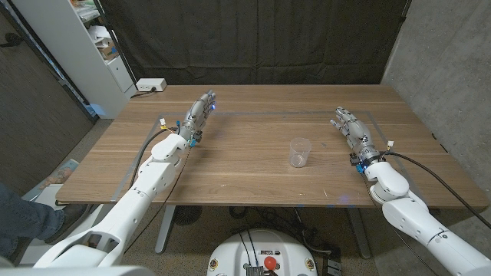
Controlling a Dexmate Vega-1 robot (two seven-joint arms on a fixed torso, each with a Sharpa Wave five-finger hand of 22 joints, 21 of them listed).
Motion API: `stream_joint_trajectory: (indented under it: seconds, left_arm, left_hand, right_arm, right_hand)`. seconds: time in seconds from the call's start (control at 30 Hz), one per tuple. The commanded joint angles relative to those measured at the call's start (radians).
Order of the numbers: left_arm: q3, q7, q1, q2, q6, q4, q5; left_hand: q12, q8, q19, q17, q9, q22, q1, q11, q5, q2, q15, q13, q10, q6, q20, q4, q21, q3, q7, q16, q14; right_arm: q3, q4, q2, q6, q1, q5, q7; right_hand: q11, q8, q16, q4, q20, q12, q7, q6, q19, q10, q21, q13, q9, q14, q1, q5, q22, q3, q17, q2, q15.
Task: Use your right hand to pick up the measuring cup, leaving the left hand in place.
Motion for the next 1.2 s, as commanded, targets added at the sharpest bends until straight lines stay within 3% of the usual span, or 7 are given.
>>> stream_joint_trajectory:
  seconds: [0.03, 0.77, 1.2]
  left_arm:
    - [-0.002, -0.008, -0.005, -0.005, -0.005, 0.016, -0.005]
    - [0.008, -0.025, -0.034, -0.015, 0.002, 0.050, 0.008]
    - [-0.003, -0.019, -0.018, -0.008, 0.007, 0.019, 0.001]
  left_hand:
    - [0.000, 0.000, -0.008, 0.002, 0.004, 0.006, 0.006, 0.002, 0.001, 0.006, 0.001, 0.006, 0.008, 0.009, 0.000, -0.003, -0.001, 0.003, -0.001, 0.000, 0.000]
    - [0.001, 0.001, -0.004, 0.002, 0.004, 0.006, 0.009, 0.002, 0.000, 0.014, 0.001, 0.006, 0.013, 0.013, 0.000, -0.006, 0.000, 0.006, 0.000, 0.002, 0.006]
    - [0.000, 0.001, -0.004, 0.001, 0.004, 0.006, 0.011, 0.003, -0.001, 0.017, 0.001, 0.006, 0.013, 0.013, 0.002, -0.008, 0.000, 0.008, -0.001, 0.001, 0.005]
  right_arm:
    - [0.001, -0.025, -0.003, -0.006, -0.023, -0.005, -0.018]
    - [0.010, -0.062, -0.021, -0.010, -0.063, -0.020, -0.040]
    - [0.012, -0.076, -0.023, -0.016, -0.077, -0.026, -0.053]
  right_hand:
    - [0.000, 0.004, 0.004, 0.001, -0.001, 0.005, -0.004, 0.005, -0.001, 0.007, 0.007, 0.004, 0.003, 0.002, 0.005, 0.007, 0.005, -0.004, 0.002, -0.007, 0.006]
    - [-0.001, 0.006, 0.012, 0.004, 0.000, 0.007, -0.006, 0.011, 0.003, 0.013, 0.009, 0.004, 0.004, 0.019, 0.002, 0.008, 0.005, -0.010, 0.004, -0.006, 0.006]
    - [-0.005, 0.006, 0.012, 0.004, 0.000, 0.006, -0.005, 0.012, 0.004, 0.012, 0.010, 0.004, 0.004, 0.021, 0.003, 0.009, 0.005, -0.012, 0.005, -0.006, 0.005]
